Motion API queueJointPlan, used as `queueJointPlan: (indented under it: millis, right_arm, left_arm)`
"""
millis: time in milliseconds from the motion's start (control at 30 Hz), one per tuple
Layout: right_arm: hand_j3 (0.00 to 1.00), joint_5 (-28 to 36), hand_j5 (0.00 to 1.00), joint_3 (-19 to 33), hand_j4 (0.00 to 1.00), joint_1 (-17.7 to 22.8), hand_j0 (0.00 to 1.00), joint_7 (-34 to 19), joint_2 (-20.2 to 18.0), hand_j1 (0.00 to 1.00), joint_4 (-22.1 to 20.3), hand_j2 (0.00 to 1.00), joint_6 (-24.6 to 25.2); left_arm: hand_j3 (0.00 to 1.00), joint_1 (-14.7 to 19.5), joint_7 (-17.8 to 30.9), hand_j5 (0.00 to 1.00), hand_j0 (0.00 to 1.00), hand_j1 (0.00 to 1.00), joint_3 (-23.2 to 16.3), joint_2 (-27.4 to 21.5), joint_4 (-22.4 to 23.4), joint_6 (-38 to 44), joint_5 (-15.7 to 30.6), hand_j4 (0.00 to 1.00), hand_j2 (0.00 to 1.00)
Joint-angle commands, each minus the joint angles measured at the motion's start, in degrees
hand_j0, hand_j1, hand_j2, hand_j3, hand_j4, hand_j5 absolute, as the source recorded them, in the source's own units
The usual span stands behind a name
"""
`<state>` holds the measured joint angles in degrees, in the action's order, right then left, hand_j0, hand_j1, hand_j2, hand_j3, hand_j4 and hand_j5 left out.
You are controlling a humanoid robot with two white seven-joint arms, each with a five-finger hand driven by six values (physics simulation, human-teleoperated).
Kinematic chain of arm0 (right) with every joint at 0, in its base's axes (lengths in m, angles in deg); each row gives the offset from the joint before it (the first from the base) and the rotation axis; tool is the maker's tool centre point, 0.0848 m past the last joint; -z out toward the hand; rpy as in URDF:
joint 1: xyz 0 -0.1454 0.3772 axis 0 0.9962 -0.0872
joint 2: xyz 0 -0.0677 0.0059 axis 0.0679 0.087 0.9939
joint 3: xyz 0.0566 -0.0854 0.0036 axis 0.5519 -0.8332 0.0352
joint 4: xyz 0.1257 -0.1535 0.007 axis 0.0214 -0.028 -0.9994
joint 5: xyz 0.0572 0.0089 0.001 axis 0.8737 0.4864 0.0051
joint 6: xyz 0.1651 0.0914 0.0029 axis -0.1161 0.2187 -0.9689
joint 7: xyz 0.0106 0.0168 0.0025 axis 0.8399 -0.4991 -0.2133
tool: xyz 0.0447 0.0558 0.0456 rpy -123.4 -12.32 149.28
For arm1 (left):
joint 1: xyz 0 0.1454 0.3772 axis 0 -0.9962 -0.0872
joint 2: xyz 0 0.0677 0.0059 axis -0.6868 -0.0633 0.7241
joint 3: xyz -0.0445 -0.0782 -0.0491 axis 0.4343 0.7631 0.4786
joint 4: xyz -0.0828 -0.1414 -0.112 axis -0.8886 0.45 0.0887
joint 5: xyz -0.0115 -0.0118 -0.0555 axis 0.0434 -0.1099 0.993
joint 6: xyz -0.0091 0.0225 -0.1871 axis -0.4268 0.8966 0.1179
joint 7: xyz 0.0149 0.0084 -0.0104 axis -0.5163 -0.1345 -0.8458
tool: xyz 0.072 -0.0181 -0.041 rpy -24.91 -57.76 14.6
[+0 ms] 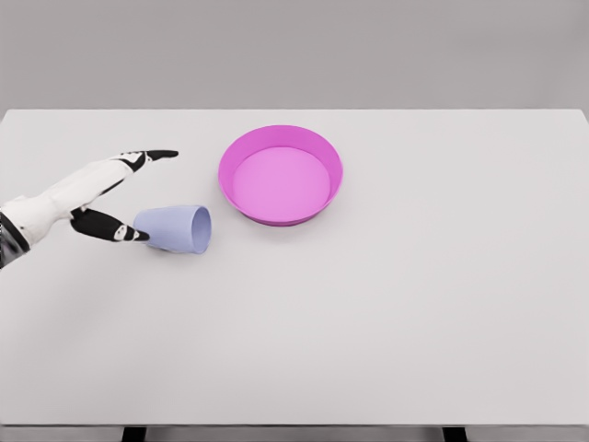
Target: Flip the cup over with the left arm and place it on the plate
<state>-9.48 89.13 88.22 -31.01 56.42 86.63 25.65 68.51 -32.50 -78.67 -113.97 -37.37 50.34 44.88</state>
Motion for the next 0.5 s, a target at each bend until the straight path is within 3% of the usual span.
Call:
queueJointPlan:
  millis: [0,200,467]
  right_arm:
    - [1.00,0.00,1.00,0.00,1.00,0.00,1.00,-0.01,0.00,1.00,0.00,1.00,0.00]
    - [1.00,0.00,1.00,0.00,1.00,0.00,1.00,-0.01,0.00,1.00,0.00,1.00,0.00]
    - [1.00,0.00,1.00,0.00,1.00,0.00,1.00,-0.01,0.00,1.00,0.00,1.00,0.00]
  left_arm:
    - [1.00,0.00,0.54,1.00,1.00,1.00,-2.44,0.45,-0.04,2.59,1.86,1.00,1.00]
    - [1.00,2.37,0.45,1.00,1.00,1.00,-5.52,4.05,-0.04,8.48,2.12,1.00,1.00]
    - [1.00,4.13,0.45,1.00,1.00,1.00,-8.07,4.23,-0.04,9.62,2.12,1.00,1.00]
